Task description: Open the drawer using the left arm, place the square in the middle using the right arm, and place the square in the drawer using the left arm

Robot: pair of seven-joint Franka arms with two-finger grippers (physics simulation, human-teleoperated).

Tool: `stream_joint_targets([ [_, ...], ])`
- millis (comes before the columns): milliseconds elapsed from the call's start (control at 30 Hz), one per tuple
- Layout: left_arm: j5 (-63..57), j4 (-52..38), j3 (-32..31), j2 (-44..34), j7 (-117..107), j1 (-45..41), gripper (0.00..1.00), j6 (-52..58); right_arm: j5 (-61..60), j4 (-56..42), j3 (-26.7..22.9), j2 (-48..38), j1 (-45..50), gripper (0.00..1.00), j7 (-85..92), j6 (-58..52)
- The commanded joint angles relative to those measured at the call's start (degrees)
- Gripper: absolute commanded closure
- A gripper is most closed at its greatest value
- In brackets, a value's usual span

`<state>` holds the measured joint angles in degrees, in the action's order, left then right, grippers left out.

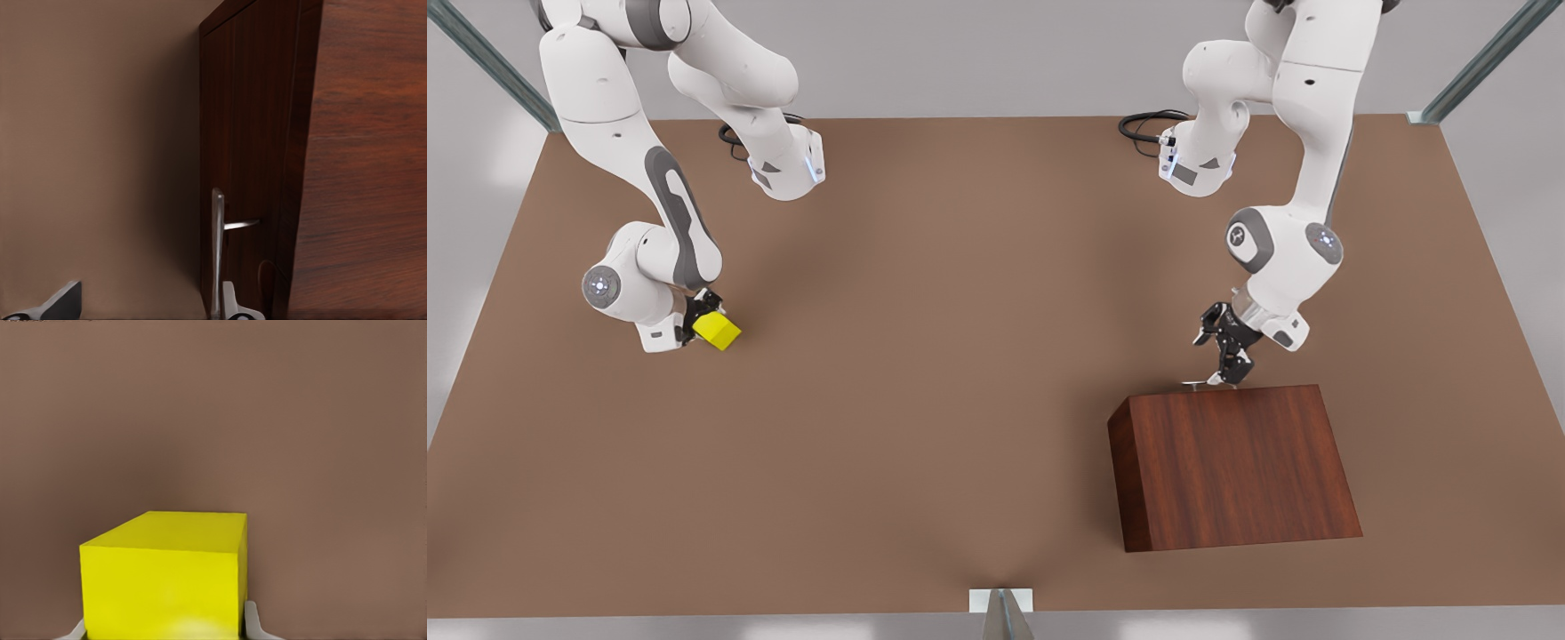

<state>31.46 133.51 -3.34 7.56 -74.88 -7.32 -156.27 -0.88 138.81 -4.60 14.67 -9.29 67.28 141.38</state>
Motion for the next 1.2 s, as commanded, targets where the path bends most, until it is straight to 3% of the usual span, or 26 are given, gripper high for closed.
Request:
stream_joint_targets([
  [0,0.0,0.0,0.0,0.0,0.0,0.1,0.0,0.0,-0.6,0.0,0.1,0.0,0.0,0.46,0.5,-0.6],
  [267,0.4,0.0,-0.2,0.6,-0.1,0.1,0.0,0.3,-0.7,-0.1,0.5,-5.5,7.4,0.45,-9.3,-3.7],
  [367,1.3,0.5,-0.2,0.0,-0.1,0.0,0.0,0.8,-1.6,-1.0,0.8,-6.5,18.8,0.45,-26.3,-4.2],
  [433,1.3,1.8,-0.2,-0.9,-0.1,-0.1,0.0,0.8,-3.2,-4.0,6.0,-6.0,25.9,0.45,-41.7,-3.8],
  [533,1.6,3.0,-0.2,-1.3,-0.1,-0.1,0.0,0.7,-3.5,-13.7,7.2,-0.6,42.8,0.45,-64.5,-3.8],
  [633,1.8,5.0,-0.2,-2.4,-0.1,-0.1,0.0,0.6,-3.5,-22.9,7.1,6.6,53.8,0.43,-76.2,-4.1],
  [767,2.6,7.0,-0.2,-4.0,-0.1,-0.2,0.0,0.6,0.0,-34.4,7.2,17.6,59.9,0.42,-81.6,-3.3],
  [900,4.2,8.2,-0.2,-4.8,-0.1,-1.0,0.0,0.7,1.3,-34.7,7.3,19.0,61.1,0.36,-85.0,-2.9],
  [967,4.3,9.6,-0.2,-6.0,-0.1,-1.4,0.0,0.7,1.5,-34.7,7.3,18.9,61.1,0.0,-84.9,-2.9],
  [1167,5.0,10.5,-0.2,-7.3,-0.2,-1.5,0.0,0.9,1.3,-33.9,7.2,14.6,60.4,0.0,-84.2,-4.3],
])
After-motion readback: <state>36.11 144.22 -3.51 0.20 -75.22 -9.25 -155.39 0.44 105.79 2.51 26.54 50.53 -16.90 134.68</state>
